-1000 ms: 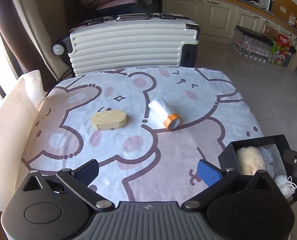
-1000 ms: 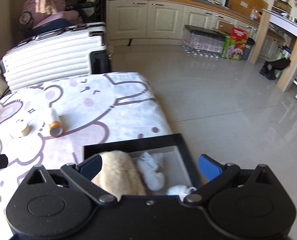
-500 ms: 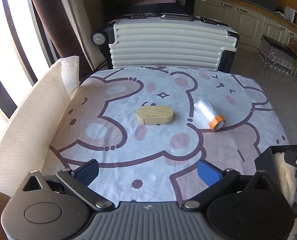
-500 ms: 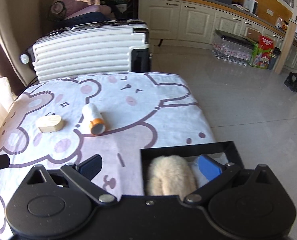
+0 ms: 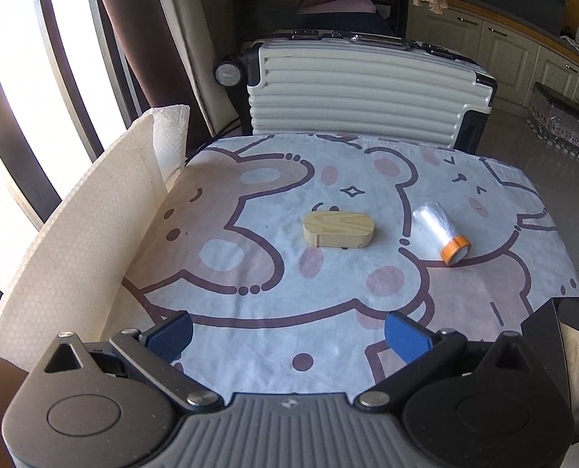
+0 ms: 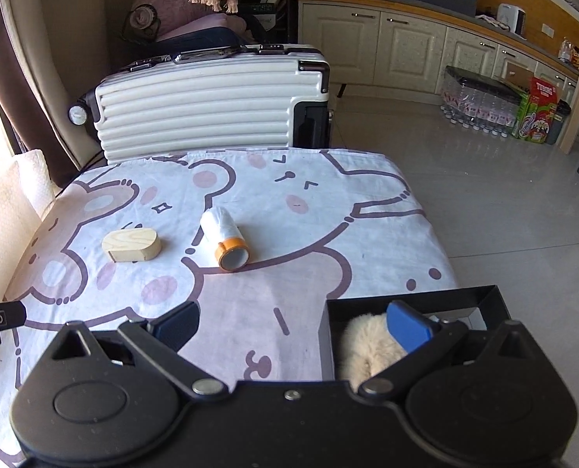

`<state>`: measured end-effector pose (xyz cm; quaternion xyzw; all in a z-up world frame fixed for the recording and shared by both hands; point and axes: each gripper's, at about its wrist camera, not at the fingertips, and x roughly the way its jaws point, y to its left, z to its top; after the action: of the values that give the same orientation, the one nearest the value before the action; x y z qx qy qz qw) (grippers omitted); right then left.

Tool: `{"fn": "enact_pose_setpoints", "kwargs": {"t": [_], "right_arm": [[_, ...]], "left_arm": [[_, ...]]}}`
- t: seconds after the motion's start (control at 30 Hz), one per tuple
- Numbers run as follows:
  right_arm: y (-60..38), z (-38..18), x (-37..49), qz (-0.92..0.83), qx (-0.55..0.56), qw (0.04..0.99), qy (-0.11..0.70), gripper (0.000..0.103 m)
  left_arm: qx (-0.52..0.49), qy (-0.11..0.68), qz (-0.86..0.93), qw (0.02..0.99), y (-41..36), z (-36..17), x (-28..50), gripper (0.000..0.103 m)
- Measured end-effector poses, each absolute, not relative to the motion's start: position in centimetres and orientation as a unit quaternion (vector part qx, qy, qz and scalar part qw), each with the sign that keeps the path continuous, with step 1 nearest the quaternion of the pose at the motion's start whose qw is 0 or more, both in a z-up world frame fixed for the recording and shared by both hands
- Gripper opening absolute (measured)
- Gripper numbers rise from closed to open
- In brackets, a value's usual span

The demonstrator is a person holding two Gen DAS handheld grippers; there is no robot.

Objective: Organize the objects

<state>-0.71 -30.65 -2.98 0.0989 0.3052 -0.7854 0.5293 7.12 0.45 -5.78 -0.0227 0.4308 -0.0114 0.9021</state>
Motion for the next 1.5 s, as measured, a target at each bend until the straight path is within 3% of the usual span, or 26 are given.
{"fn": "enact_pose_setpoints", "kwargs": {"t": [0.83,1.5], "right_arm": [[-31.6,-2.1,-1.9,-0.779,0.094,0.553,0.28,0.103],[-40.8,-2.9,-0.9,-0.745,0.068,0.564,0.35,0.103]], "left_arm": [[-0.039,0.424,-0.001,0.905,-2.1,-7.5,9.5,0.103],[-0.074,0.409,0.008,0.909,-2.1,-12.0,16.1,0.103]]}}
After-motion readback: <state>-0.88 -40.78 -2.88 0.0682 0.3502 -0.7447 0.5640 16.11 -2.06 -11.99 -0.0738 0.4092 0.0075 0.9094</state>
